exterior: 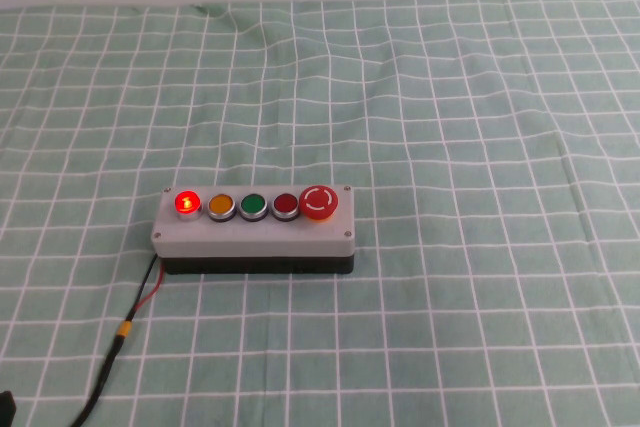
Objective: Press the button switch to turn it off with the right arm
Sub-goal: 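Press the lit red button on the button box to turn it off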
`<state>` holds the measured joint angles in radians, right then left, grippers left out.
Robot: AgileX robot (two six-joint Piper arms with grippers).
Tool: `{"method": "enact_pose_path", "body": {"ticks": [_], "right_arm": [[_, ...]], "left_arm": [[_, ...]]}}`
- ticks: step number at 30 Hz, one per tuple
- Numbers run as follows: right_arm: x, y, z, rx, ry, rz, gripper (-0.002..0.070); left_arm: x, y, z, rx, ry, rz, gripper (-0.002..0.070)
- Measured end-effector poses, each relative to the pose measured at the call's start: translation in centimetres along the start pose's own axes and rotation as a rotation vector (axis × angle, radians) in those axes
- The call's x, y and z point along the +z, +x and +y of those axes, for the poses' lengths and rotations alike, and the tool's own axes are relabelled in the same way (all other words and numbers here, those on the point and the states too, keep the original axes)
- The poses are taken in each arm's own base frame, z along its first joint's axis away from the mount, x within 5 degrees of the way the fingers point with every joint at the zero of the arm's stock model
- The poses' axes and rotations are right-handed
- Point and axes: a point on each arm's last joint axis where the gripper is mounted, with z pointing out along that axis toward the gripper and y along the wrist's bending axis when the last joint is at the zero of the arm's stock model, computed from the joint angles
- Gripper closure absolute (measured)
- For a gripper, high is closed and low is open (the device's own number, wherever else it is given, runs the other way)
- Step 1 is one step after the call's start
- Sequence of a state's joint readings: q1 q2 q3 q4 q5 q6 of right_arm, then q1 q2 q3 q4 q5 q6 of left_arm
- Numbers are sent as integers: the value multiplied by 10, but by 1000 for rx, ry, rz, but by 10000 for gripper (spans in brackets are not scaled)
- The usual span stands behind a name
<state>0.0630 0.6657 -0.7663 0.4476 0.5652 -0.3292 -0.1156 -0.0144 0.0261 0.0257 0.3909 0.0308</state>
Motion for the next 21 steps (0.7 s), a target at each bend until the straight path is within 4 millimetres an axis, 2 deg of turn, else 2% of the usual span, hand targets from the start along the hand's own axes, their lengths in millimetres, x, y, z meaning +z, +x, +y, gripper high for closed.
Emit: {"method": "enact_pose_path", "body": {"ticks": [7,10,13,16,21], "right_arm": [[48,-36,16,-79,-226,40,689],[74,-52,29,-124,-324,63,688],[108,-59,54,-158,-438,121,688],[137,-62,87,-210,-546,165,688],[181,-55,148,-325,-690,225,688]], "left_arm": [[0,0,0,0,0,0,678],[0,0,0,0,0,0,678],[0,0,0,0,0,0,678],[0,0,0,0,0,0,678],[0,0,0,0,0,0,678]]}}
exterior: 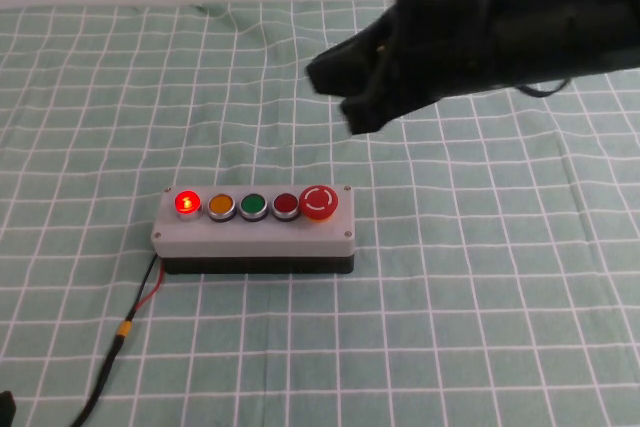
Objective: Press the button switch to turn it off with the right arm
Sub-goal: 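Press the lit red button on the button box to turn it off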
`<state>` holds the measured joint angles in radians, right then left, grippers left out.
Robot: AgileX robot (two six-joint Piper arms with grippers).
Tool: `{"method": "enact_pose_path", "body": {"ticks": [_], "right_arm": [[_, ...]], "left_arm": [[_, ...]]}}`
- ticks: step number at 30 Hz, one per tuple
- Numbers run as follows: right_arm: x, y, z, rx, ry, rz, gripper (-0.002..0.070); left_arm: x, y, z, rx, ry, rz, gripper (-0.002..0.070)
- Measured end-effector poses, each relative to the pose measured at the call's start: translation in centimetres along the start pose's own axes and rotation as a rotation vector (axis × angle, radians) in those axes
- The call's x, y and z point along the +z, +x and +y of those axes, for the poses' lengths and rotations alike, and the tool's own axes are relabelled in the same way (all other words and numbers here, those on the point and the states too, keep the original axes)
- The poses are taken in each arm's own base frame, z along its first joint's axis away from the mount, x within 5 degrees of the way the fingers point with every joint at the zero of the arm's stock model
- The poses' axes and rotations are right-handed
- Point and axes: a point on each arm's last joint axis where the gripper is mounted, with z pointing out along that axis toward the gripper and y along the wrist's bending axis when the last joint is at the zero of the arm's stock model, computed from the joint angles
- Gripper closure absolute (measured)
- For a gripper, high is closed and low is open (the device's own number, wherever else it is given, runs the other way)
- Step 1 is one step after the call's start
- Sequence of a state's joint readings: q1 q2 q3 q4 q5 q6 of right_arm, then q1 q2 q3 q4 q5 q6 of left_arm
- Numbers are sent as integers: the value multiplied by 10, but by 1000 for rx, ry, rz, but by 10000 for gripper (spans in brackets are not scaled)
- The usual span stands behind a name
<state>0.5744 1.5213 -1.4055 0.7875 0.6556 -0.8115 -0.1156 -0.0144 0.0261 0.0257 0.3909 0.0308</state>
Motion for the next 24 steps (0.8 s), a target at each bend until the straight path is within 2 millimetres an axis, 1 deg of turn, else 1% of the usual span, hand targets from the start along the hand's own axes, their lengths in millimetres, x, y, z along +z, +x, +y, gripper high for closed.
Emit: {"method": "enact_pose_path", "body": {"ticks": [3,6,9,10,13,15,19,24], "right_arm": [[37,-6,9,-35,-59,28,688],[73,-7,13,-51,-96,55,688],[102,-7,14,-61,-120,67,688],[110,-9,14,-65,-125,64,688],[137,-6,13,-61,-149,76,688],[152,-4,13,-61,-162,82,688],[172,2,9,-55,-177,100,688],[198,27,2,-31,-182,158,688]], "left_arm": [[0,0,0,0,0,0,678],[0,0,0,0,0,0,678],[0,0,0,0,0,0,678],[0,0,0,0,0,0,678],[0,0,0,0,0,0,678],[0,0,0,0,0,0,678],[0,0,0,0,0,0,678],[0,0,0,0,0,0,678]]}}
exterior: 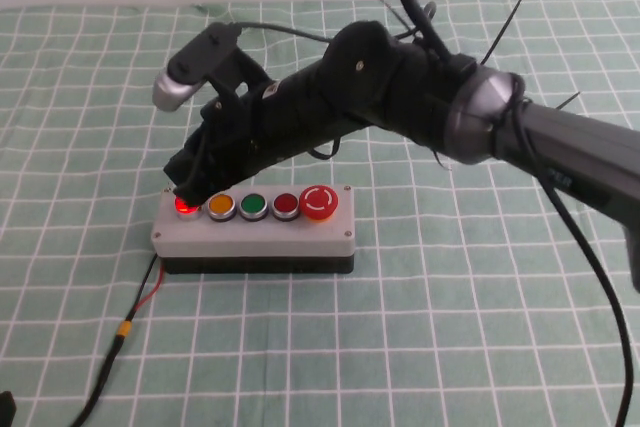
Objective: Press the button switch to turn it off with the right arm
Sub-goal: 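Press the lit red button on the button box to turn it off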
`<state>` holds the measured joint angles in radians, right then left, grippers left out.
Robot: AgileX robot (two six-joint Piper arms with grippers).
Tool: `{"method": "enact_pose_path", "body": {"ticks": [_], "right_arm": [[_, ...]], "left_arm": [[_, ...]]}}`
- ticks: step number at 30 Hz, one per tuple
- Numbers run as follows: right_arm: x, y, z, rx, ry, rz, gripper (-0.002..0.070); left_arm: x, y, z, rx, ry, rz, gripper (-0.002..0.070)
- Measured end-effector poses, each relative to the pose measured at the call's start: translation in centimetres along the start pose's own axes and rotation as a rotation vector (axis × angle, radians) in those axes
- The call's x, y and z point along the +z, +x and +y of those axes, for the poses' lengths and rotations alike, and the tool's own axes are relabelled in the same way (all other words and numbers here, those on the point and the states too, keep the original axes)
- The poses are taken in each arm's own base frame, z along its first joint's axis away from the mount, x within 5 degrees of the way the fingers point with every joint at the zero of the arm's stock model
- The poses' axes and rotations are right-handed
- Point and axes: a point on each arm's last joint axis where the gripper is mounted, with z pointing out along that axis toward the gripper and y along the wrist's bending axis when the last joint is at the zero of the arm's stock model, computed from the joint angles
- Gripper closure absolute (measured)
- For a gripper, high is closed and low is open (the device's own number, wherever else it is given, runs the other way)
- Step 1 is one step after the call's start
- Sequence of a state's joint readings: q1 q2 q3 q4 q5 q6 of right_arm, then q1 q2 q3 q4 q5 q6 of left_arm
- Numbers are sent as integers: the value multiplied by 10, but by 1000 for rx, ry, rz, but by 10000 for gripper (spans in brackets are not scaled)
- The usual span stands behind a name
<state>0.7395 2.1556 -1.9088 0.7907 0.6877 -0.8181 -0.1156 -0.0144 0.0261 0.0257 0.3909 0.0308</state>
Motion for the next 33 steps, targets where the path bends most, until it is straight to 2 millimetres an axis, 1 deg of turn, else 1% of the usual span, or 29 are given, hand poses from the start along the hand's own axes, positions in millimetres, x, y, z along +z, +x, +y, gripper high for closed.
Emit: {"method": "enact_pose_path", "body": {"ticks": [5,6,12,14,16,17,19,21,22,24,25,29,31,33], "right_arm": [[30,28,-11,23,-11,71,688],[34,30,-12,41,-21,68,688],[34,25,-11,40,-25,51,688],[28,18,-9,25,-16,32,688],[18,7,-6,-1,-6,8,688],[10,-1,-4,-16,-2,-10,688],[-14,-21,5,-57,9,-55,688],[-46,-43,16,-90,33,-102,688],[-60,-51,21,-99,50,-116,688],[-97,-68,33,-99,105,-142,688],[-112,-73,37,-85,127,-150,688],[-190,-92,66,-114,217,-194,688],[-229,-97,83,-137,236,-225,688],[-261,-97,99,-151,247,-243,688]], "left_arm": [[0,0,0,0,0,0,678],[0,0,0,0,0,0,678],[0,0,0,0,0,0,678],[0,0,0,0,0,0,678],[0,0,0,0,0,0,678],[0,0,0,0,0,0,678],[0,0,0,0,0,0,678],[0,0,0,0,0,0,678],[0,0,0,0,0,0,678],[0,0,0,0,0,0,678],[0,0,0,0,0,0,678],[0,0,0,0,0,0,678],[0,0,0,0,0,0,678],[0,0,0,0,0,0,678]]}}
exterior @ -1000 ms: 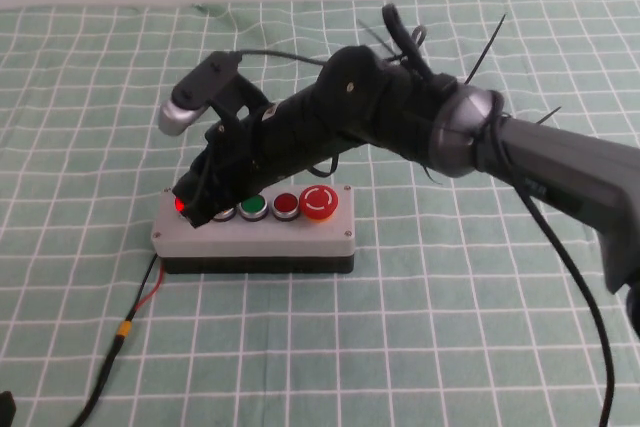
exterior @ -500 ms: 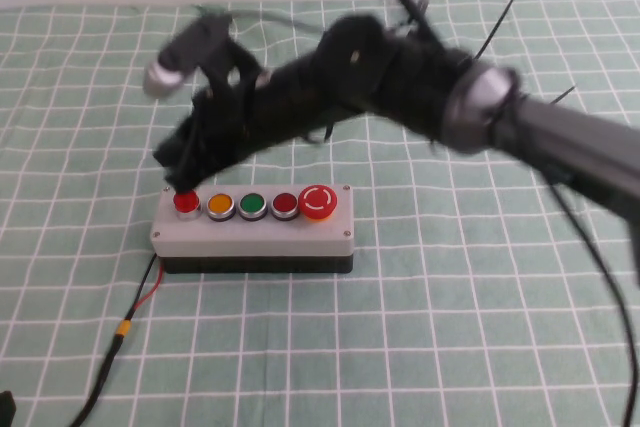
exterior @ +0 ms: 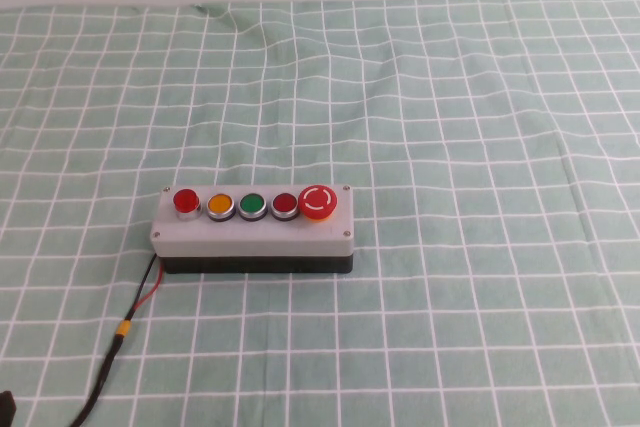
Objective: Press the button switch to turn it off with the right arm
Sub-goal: 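Press the lit red button on the button box to turn it off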
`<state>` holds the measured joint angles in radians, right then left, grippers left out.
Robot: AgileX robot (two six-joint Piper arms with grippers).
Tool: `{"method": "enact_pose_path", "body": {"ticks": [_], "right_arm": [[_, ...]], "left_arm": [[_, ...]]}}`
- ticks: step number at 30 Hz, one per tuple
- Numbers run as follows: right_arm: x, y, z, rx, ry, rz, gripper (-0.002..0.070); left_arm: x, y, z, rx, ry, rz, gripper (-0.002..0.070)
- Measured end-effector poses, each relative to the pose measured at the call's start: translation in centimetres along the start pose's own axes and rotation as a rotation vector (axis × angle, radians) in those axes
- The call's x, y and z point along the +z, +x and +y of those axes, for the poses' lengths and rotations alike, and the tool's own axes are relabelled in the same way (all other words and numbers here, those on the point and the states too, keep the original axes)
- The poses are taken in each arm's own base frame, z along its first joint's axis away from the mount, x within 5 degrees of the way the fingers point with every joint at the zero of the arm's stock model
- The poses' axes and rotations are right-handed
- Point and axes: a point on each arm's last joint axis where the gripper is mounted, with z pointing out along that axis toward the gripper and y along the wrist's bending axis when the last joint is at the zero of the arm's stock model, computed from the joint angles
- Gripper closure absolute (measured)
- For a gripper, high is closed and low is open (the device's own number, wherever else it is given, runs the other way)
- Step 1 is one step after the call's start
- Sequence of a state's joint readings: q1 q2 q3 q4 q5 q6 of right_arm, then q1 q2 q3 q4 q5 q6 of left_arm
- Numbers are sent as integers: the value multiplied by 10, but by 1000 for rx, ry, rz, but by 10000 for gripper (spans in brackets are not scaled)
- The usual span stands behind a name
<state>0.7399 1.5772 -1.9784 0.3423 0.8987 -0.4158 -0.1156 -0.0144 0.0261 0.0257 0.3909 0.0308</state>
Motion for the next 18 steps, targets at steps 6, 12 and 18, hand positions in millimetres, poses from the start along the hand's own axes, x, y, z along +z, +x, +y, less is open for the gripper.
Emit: {"method": "enact_pose_path", "body": {"ticks": [6,12,18], "right_arm": [[-86,-7,9,21,150,3,688],[-138,31,15,58,310,34,688],[-171,100,37,108,331,-36,688]], "left_arm": [[0,0,0,0,0,0,678],[0,0,0,0,0,0,678],[0,0,0,0,0,0,678]]}}
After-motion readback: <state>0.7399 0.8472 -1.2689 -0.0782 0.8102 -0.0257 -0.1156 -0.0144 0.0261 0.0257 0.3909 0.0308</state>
